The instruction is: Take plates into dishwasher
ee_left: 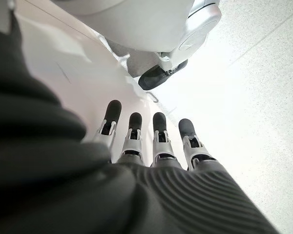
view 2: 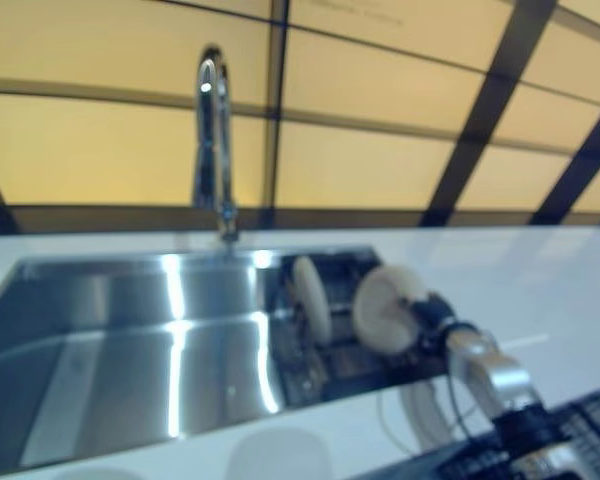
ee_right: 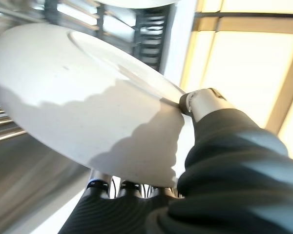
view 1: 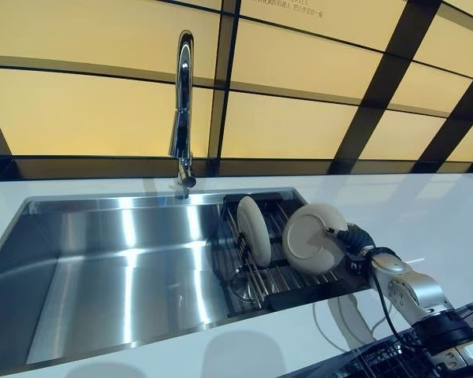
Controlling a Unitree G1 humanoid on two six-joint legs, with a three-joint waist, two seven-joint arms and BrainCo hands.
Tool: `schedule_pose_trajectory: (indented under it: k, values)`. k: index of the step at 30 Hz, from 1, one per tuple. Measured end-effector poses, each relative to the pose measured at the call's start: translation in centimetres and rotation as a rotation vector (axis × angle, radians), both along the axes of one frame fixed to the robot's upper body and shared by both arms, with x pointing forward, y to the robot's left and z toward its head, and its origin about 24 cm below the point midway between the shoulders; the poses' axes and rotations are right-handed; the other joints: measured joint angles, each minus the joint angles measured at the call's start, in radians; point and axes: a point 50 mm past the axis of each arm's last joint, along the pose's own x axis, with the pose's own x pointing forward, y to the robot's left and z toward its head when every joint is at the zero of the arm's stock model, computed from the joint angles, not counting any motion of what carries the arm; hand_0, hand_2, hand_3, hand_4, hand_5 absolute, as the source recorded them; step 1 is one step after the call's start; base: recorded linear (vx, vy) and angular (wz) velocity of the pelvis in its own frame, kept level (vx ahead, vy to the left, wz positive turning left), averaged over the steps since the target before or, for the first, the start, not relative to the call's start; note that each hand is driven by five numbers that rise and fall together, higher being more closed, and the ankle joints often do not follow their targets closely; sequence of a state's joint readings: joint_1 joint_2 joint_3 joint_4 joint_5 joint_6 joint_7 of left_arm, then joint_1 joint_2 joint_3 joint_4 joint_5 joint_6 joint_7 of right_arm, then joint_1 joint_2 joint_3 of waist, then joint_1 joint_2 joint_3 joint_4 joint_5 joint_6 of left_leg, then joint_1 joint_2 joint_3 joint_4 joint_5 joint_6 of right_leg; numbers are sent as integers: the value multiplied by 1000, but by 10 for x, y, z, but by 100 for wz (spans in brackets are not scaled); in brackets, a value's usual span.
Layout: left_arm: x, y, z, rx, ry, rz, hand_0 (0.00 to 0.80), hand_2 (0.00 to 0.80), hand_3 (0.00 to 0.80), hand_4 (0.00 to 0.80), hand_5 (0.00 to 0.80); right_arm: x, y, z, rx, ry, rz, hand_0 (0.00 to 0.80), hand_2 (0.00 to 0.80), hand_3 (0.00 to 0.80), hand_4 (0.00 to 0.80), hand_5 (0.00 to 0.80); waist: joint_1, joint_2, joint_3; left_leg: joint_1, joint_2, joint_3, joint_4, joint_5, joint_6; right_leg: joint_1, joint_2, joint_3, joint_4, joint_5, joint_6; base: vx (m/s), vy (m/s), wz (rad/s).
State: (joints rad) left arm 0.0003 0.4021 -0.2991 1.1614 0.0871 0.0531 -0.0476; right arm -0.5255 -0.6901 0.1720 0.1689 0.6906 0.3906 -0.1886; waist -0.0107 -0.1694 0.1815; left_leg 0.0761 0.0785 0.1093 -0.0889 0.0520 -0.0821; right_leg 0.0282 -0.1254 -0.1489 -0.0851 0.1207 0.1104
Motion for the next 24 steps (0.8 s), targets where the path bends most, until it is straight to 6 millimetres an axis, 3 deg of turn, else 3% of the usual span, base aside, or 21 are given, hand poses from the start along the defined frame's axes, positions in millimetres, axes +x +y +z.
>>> schedule_pose_trajectory:
  k: [17, 24]
  values:
    - [0, -2, -1, -3, -14, -5, 0, 0, 0, 0, 0, -16, 1, 68, -57, -375, -89, 800, 800, 800, 800, 800, -1, 8, 10, 0, 0, -1, 1, -2, -2, 0, 1, 1, 0, -3, -1, 1, 2, 0]
    - [-1, -2, -1, -5, -13, -5, 0, 0, 0, 0, 0, -35, -38, 120, -193, -589, -269, 800, 800, 800, 800, 800, -5, 7, 10, 1, -1, -1, 4, -2, -2, 1, 0, 2, 1, -2, -1, 21, 80, 0]
